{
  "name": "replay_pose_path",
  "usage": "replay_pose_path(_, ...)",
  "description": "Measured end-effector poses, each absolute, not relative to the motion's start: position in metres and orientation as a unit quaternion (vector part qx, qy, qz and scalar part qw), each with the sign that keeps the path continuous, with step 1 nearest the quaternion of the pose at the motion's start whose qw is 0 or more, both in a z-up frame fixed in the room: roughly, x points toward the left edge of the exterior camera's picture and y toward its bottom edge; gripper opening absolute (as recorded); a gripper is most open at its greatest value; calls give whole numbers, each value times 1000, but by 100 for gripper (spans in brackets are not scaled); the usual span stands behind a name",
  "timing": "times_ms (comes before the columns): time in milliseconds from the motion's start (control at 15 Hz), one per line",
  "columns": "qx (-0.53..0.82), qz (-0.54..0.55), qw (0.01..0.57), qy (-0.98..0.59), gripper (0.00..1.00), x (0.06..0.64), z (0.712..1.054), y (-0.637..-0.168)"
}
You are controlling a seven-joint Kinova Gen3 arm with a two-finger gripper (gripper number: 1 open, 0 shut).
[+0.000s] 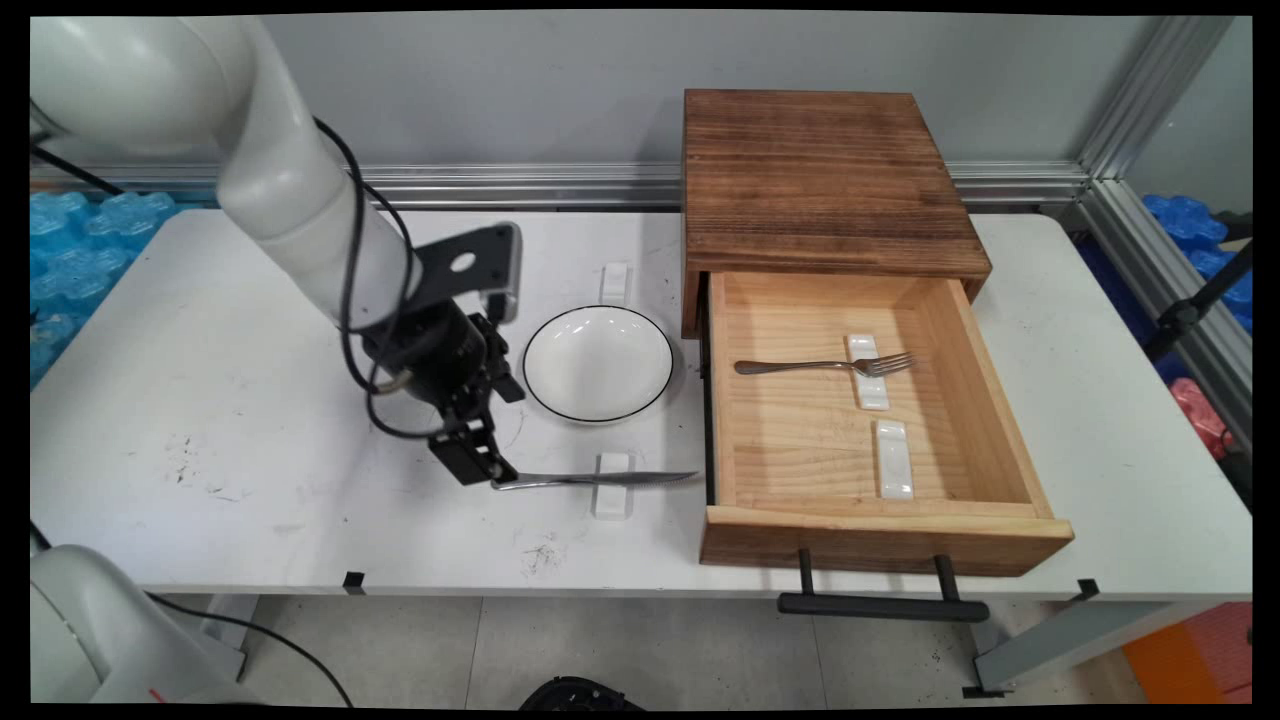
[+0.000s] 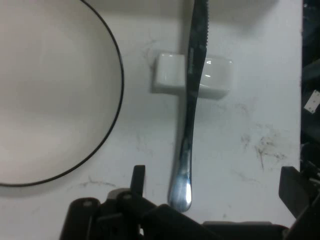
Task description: Pick up the knife from the right of the white plate
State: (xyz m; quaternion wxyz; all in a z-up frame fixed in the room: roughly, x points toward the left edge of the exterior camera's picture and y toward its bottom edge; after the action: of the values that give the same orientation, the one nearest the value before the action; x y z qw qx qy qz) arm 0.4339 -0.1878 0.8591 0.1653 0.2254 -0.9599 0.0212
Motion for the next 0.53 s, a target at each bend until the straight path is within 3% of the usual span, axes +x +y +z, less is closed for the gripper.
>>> replay_pose_path(533, 221, 47, 155, -962, 100, 403, 819, -190)
